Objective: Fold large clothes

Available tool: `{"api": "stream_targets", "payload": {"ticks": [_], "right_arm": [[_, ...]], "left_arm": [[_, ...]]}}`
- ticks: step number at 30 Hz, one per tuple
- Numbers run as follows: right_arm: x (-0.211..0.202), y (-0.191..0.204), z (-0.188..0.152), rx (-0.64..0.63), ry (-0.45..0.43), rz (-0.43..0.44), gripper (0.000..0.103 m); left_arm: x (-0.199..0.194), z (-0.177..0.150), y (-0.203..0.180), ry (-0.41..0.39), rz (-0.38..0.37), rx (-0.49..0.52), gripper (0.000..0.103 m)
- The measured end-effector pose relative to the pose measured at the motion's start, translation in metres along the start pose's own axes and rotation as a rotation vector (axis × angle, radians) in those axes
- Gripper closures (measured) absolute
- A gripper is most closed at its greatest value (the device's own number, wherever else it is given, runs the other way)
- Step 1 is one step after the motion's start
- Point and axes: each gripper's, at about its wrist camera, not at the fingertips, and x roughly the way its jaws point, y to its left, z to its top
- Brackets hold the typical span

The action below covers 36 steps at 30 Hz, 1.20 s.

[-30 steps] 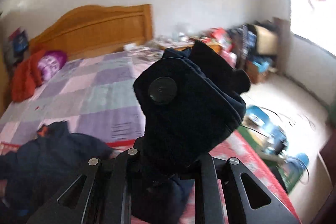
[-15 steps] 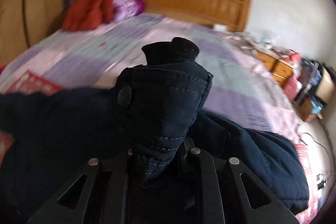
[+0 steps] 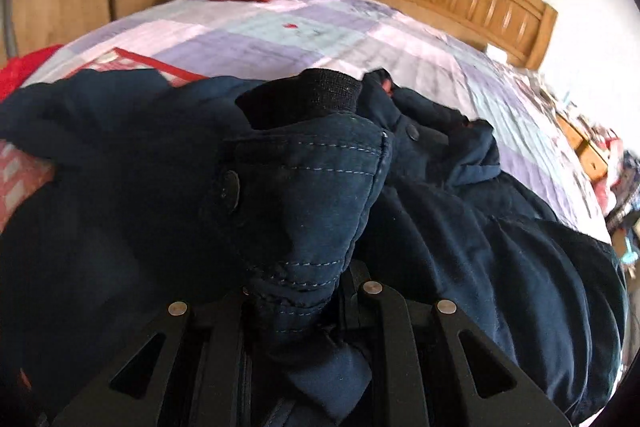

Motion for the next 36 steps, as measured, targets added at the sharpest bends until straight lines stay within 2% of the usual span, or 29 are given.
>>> {"api": "stream_targets", "payload": {"ticks": [3,6,10,13,16,20,21,22,23,25,28,31,33,36], "right_arm": [[0.01,-0.002,-0.01,-0.011,0.066,0.012,0.084],[0.005,-0.008,-0.015,0.017,0.075,0.024,0.083],[0.004,-0.001,-0.015,-0.04,0.084,0.002,0.082],[-0.003,0.001,-0.013,-0.025,0.056,0.008,0.082],[0.005,0.018,-0.017,-0.1,0.096,-0.037,0.081],[0.003,0.025,-0.018,-0.153,0.093,-0.069,0.075],[0.001,0.024,-0.018,-0.151,0.098,-0.063,0.073],[-0.004,0.022,-0.017,-0.132,0.099,-0.048,0.066],[-0.01,0.019,-0.016,-0.105,0.095,-0.018,0.05],[-0.029,0.015,-0.019,-0.062,0.076,0.055,0.031],[-0.069,0.009,-0.028,-0.019,0.018,0.089,0.028],[-0.122,-0.021,-0.045,0.066,-0.072,0.036,0.026],[-0.146,-0.054,-0.061,0.142,-0.097,-0.051,0.022],[-0.163,-0.113,-0.089,0.249,-0.081,-0.216,0.02]], "left_arm": [[-0.001,-0.001,-0.001,0.002,0.003,0.002,0.0],[-0.001,-0.001,-0.001,0.003,0.004,0.002,0.0],[0.0,-0.001,-0.002,0.002,0.011,0.006,0.0],[0.0,-0.001,-0.002,0.001,0.016,0.009,0.0],[0.0,-0.001,-0.001,0.001,0.018,0.012,0.0],[0.0,-0.001,-0.001,0.001,0.017,0.011,0.0],[0.0,-0.001,-0.001,0.002,0.016,0.01,0.0],[0.0,-0.001,-0.001,0.004,0.015,0.01,0.0],[0.0,-0.001,-0.001,0.006,0.013,0.009,0.0],[0.0,0.0,0.0,0.012,0.005,0.004,0.0],[-0.001,0.003,0.003,0.035,-0.012,0.002,0.0],[-0.006,0.01,0.004,0.06,-0.035,0.014,0.0],[-0.016,0.016,0.004,0.045,-0.045,0.027,0.0],[-0.032,0.038,-0.001,0.01,-0.061,0.053,0.0]]}}
